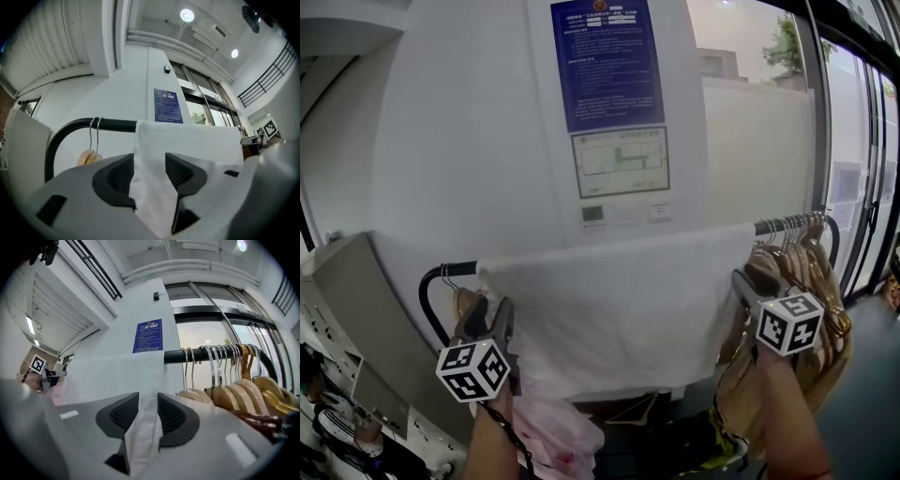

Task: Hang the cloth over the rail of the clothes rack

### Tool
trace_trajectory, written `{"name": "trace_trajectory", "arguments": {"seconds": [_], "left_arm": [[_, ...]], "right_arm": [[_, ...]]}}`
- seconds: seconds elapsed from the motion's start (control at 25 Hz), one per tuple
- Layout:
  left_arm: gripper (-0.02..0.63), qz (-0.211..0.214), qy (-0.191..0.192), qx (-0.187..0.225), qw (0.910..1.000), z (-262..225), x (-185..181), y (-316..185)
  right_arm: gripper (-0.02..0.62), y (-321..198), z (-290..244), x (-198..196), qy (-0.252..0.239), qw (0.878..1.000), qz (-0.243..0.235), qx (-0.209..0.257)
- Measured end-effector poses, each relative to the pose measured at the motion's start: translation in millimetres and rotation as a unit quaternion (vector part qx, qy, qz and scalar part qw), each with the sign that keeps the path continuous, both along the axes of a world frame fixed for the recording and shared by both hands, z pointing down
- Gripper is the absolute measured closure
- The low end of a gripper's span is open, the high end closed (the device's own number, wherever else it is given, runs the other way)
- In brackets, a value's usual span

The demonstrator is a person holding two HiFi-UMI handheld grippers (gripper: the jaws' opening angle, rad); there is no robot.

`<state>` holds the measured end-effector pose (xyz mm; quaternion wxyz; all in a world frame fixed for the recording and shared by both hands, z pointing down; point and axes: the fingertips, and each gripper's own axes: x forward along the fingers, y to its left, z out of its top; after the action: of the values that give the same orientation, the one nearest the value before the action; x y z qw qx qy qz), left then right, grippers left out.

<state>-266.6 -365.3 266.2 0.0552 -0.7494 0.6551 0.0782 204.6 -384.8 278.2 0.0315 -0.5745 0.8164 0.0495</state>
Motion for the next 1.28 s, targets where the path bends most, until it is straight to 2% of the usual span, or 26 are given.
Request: {"name": "trace_trajectory", "arguments": {"seconds": [0.36, 0.48, 0.52, 0.56, 0.64, 0.68, 0.92, 1.0, 1.04, 1.2, 1.24, 1.28], "left_arm": [[0.407, 0.003, 0.004, -0.007, 1.0000, -2.2, -0.6, -12.4], [0.408, 0.011, 0.007, -0.006, 0.9999, -2.7, 2.5, -14.3], [0.428, 0.012, 0.007, -0.005, 0.9999, -3.5, 3.5, -13.9], [0.504, 0.012, 0.005, -0.001, 0.9999, -5.3, 4.0, -13.0], [0.588, 0.007, 0.001, 0.007, 1.0000, -10.4, 3.2, -10.8], [0.598, 0.002, 0.000, 0.010, 0.9999, -12.8, 1.8, -9.9], [0.590, -0.048, 0.003, 0.031, 0.9984, -22.3, -17.0, 4.1], [0.473, -0.055, 0.003, 0.033, 0.9979, -23.9, -20.6, 4.4], [0.438, -0.055, 0.003, 0.029, 0.9981, -23.6, -21.0, 2.2], [0.432, -0.050, -0.007, 0.004, 0.9987, -20.2, -20.6, -7.5], [0.459, -0.050, -0.009, 0.004, 0.9987, -21.0, -20.4, -7.5], [0.560, -0.048, -0.012, 0.007, 0.9987, -22.6, -19.7, -6.8]], "right_arm": [[0.480, -8.1, -15.8, 6.7, -0.006, 0.999, 0.030, 0.008], [0.500, -13.9, -14.4, 6.2, -0.005, 1.000, 0.025, -0.002], [0.539, -14.0, -15.1, 5.8, -0.003, 1.000, 0.025, -0.001], [0.572, -13.6, -16.6, 4.7, -0.001, 1.000, 0.023, 0.001], [0.591, -13.1, -19.9, 2.1, 0.006, 1.000, 0.020, 0.006], [0.591, -13.0, -20.9, 1.5, 0.007, 1.000, 0.018, 0.007], [0.591, -12.8, -21.2, 2.7, 0.009, 1.000, 0.018, 0.007], [0.591, -13.0, -21.4, 3.1, 0.008, 1.000, 0.016, 0.007], [0.591, -13.0, -21.5, 3.3, 0.008, 1.000, 0.015, 0.007], [0.591, -13.8, -20.4, 2.4, 0.006, 1.000, 0.013, 0.005], [0.591, -13.9, -20.3, 2.3, 0.006, 1.000, 0.013, 0.005], [0.591, -13.9, -20.5, 2.4, 0.007, 1.000, 0.013, 0.005]]}}
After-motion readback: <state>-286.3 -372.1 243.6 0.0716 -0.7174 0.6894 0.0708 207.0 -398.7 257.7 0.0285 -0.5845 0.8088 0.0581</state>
